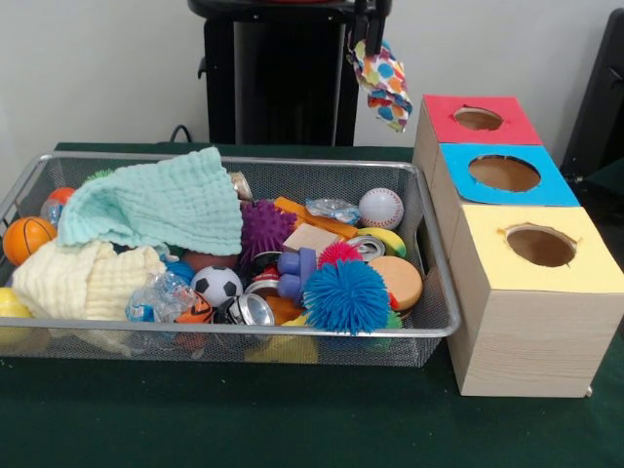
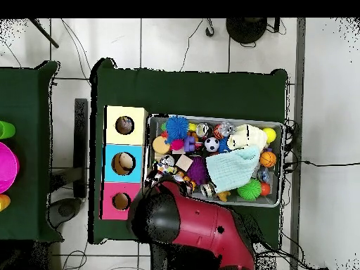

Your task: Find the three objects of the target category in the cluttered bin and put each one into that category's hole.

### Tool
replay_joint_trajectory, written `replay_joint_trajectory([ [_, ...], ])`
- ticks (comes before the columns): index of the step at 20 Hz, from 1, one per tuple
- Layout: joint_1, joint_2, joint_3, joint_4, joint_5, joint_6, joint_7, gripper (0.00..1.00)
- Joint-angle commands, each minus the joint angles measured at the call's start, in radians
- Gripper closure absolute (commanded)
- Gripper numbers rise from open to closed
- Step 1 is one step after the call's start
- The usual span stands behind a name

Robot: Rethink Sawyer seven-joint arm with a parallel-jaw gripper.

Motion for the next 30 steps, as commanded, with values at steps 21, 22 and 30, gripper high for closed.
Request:
replay_joint_trajectory([
  [21, 0.154, 0.088, -0.075, -0.185, 0.17, 0.113, 0.324, 1.0],
  [22, 0.16, 0.103, -0.076, -0.199, 0.174, 0.108, 0.33, 1.0],
  [30, 0.168, 0.185, -0.067, -0.248, 0.204, 0.036, 0.342, 1.0],
])
